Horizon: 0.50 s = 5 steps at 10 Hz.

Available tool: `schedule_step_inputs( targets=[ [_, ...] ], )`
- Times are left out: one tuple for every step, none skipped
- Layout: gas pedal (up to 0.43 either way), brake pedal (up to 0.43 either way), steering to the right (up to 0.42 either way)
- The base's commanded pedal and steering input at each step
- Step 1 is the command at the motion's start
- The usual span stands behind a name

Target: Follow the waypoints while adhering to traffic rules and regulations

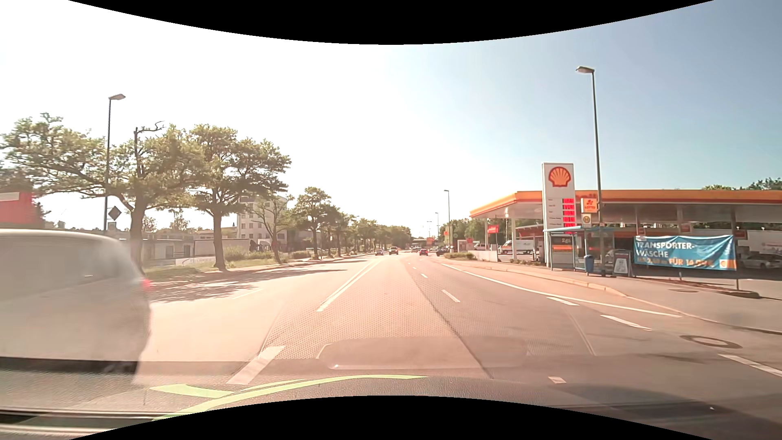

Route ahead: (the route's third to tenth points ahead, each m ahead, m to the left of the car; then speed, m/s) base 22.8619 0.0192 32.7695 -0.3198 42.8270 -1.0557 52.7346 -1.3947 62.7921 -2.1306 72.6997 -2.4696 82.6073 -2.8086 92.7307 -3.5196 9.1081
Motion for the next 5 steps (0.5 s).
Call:
schedule_step_inputs(
  targets=[
    [0.059,0.000,0.001],
    [0.059,0.000,0.001],
    [0.059,0.000,0.001],
    [0.059,0.000,-0.001],
    [0.059,0.000,-0.003]
  ],
)
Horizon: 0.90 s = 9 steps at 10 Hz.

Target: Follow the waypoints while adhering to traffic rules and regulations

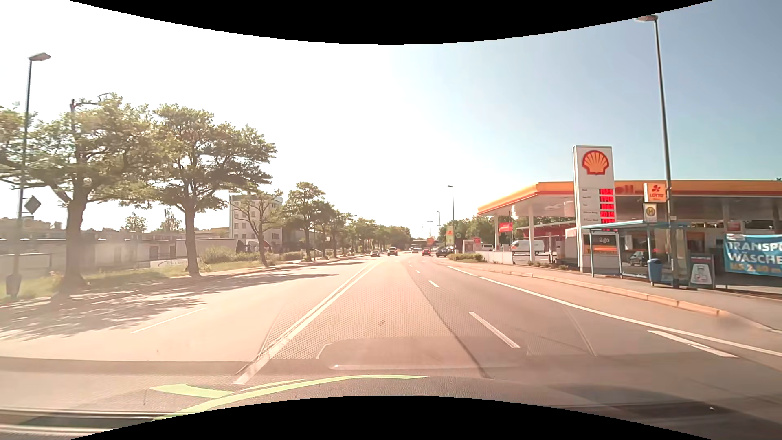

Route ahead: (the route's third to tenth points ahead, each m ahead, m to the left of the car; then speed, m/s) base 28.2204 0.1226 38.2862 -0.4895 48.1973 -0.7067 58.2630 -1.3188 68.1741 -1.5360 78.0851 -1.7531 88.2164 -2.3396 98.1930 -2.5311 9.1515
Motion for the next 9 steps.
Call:
schedule_step_inputs(
  targets=[
    [0.059,0.000,-0.003],
    [0.059,0.000,-0.003],
    [0.059,0.000,-0.003],
    [0.059,0.000,-0.002],
    [0.059,0.000,-0.002],
    [0.059,0.000,-0.002],
    [0.059,0.000,-0.002],
    [0.059,0.000,-0.001],
    [0.059,0.000,-0.001]
  ],
)
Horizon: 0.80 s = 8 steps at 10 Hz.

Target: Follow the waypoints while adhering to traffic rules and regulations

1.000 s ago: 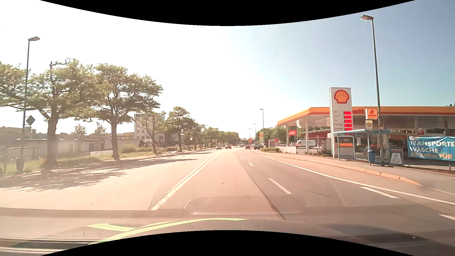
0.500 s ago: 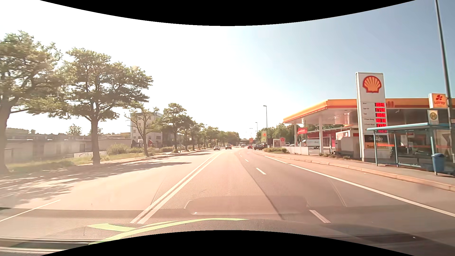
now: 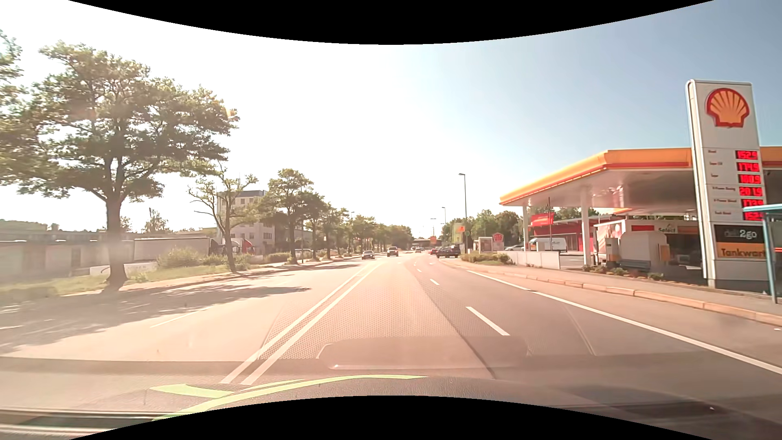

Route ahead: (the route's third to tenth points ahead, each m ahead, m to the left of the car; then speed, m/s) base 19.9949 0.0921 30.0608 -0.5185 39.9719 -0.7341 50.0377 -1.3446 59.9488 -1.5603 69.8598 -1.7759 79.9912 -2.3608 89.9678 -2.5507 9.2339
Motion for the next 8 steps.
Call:
schedule_step_inputs(
  targets=[
    [0.059,0.000,0.000],
    [0.059,0.000,0.001],
    [0.059,0.000,0.002],
    [0.059,0.000,0.003],
    [0.059,0.000,0.003],
    [0.059,0.000,0.004],
    [0.059,0.000,0.004],
    [0.059,0.000,0.004]
  ],
)
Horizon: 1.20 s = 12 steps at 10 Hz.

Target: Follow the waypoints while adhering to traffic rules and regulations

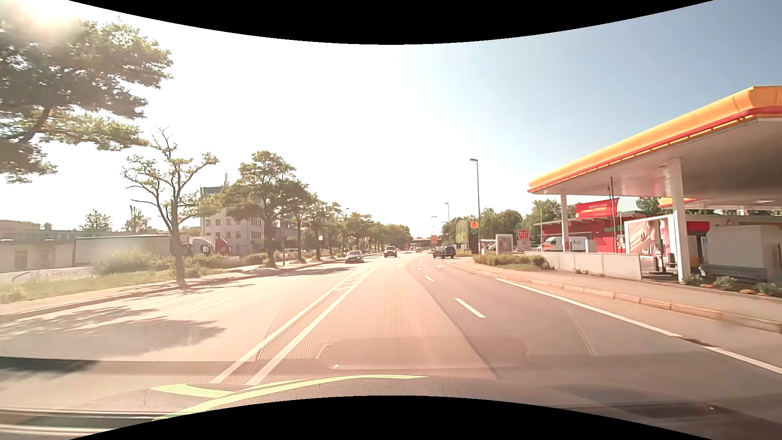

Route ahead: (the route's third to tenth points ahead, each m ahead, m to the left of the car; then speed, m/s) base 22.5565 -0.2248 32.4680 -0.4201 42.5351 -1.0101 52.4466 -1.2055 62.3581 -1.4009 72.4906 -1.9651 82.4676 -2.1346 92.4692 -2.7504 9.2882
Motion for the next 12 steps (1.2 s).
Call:
schedule_step_inputs(
  targets=[
    [0.059,0.000,0.005],
    [0.059,0.000,0.006],
    [0.059,0.000,0.006],
    [0.059,0.000,0.006],
    [0.059,0.000,0.006],
    [0.059,0.000,0.007],
    [0.059,0.000,0.008],
    [0.059,0.000,0.008],
    [0.059,0.000,0.008],
    [0.059,0.000,0.008],
    [0.059,0.000,0.008],
    [0.059,0.000,0.008]
  ],
)
